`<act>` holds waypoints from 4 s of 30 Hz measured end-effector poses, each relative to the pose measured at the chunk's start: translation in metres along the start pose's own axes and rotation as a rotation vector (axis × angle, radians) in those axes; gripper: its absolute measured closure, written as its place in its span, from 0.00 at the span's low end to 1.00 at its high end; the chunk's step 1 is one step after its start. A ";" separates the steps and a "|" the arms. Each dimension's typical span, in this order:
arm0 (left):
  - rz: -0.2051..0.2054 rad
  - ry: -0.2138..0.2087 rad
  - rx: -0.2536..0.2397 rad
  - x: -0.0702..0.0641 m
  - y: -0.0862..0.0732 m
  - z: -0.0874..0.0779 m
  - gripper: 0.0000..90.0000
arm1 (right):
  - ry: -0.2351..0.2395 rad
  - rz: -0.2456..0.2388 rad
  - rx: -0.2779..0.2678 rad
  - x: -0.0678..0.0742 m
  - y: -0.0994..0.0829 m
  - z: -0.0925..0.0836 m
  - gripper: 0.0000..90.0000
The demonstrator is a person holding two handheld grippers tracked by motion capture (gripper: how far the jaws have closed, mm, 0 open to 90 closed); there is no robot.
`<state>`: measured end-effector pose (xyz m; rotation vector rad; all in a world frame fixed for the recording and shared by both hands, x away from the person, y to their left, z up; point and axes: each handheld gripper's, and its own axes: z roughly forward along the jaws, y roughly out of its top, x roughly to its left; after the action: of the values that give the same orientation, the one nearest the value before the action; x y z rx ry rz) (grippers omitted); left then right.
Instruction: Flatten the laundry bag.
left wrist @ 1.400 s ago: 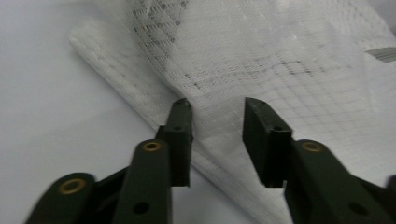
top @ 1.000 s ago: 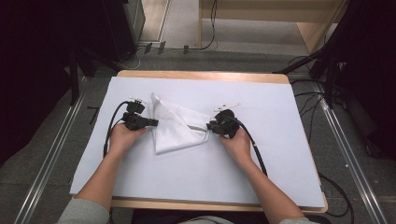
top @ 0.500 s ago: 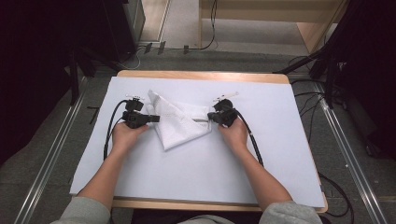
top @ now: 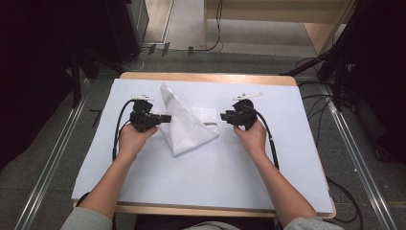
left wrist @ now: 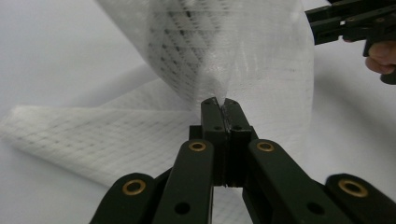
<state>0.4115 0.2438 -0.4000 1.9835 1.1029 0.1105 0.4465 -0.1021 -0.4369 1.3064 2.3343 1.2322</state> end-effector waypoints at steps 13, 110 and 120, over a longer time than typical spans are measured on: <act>0.101 -0.086 0.041 -0.052 -0.003 0.004 1.00 | 0.006 0.025 -0.037 -0.011 -0.035 -0.050 0.72; -0.008 0.098 0.184 0.022 -0.030 0.039 1.00 | 0.171 -0.024 0.203 0.023 -0.014 0.024 1.00; -0.023 0.087 0.181 0.024 -0.030 0.039 1.00 | 0.156 -0.040 0.197 0.027 -0.023 -0.008 1.00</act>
<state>0.4236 0.2441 -0.4534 2.1432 1.2280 0.0880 0.4119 -0.0915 -0.4428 1.2538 2.6361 1.1549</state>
